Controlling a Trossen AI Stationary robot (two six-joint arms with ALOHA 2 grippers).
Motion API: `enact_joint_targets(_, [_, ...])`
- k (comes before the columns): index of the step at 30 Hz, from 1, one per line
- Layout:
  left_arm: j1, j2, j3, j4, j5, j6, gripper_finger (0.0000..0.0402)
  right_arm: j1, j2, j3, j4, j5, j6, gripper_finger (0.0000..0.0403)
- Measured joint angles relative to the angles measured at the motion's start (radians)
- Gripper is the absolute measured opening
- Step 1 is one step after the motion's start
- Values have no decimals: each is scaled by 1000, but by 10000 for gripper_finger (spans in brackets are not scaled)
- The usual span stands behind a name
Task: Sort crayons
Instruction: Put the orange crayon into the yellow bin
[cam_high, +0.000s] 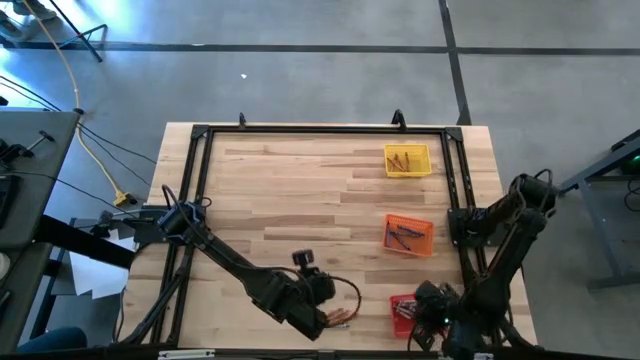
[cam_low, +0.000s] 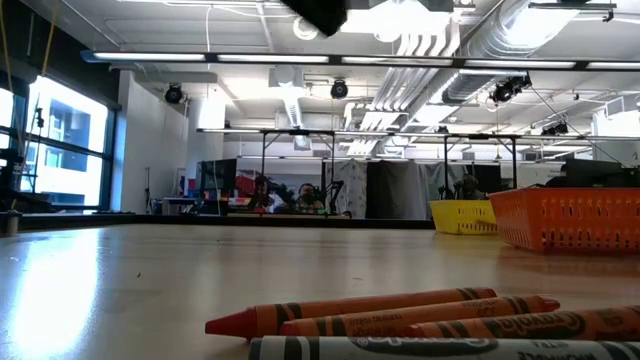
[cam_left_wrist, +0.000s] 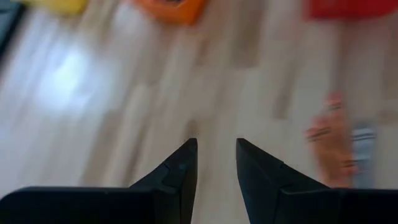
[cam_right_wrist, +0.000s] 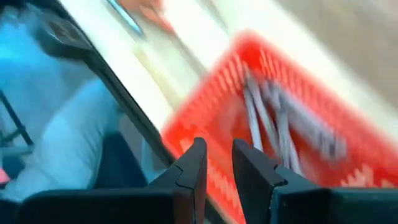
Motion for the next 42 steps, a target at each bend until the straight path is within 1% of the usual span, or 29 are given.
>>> enact_joint_targets(4, [-9,10,0,174,64,112,96,0,-16,0,7,208,-165,71])
enact_joint_targets(7, [-17,27,0,239,98,143,96,0,-15,0,32,350,-299,71])
enact_joint_targets(9, [-17,44,0,249,110,144,96,0,-13,0,62,452,-394,71])
enact_joint_targets(12, [-17,73,0,251,136,144,96,0,-13,0,126,567,-535,71])
enact_joint_targets(16, [-14,108,0,247,203,93,96,-8,-13,0,221,658,-681,71])
enact_joint_targets(20, [-9,130,-1,243,244,46,96,-31,-18,0,297,656,-770,71])
enact_joint_targets(24, [-9,137,-1,254,272,57,96,-58,-18,0,349,647,-858,71])
enact_joint_targets(27, [-9,137,-1,254,305,112,96,-76,-18,0,353,628,-885,71])
enact_joint_targets(29, [-9,137,-1,246,345,198,96,-85,-18,0,346,609,-885,71])
enact_joint_targets(32, [-9,150,1,247,374,317,96,-92,-18,0,343,592,-885,71])
enact_joint_targets(37, [-3,202,0,229,422,399,96,-87,-18,0,348,591,-878,71])
enact_joint_targets(40, [-1,213,-1,215,406,423,96,-87,-18,0,350,591,-880,71])
enact_joint_targets(42, [-1,214,-1,217,371,426,96,-87,-19,0,345,591,-898,71])
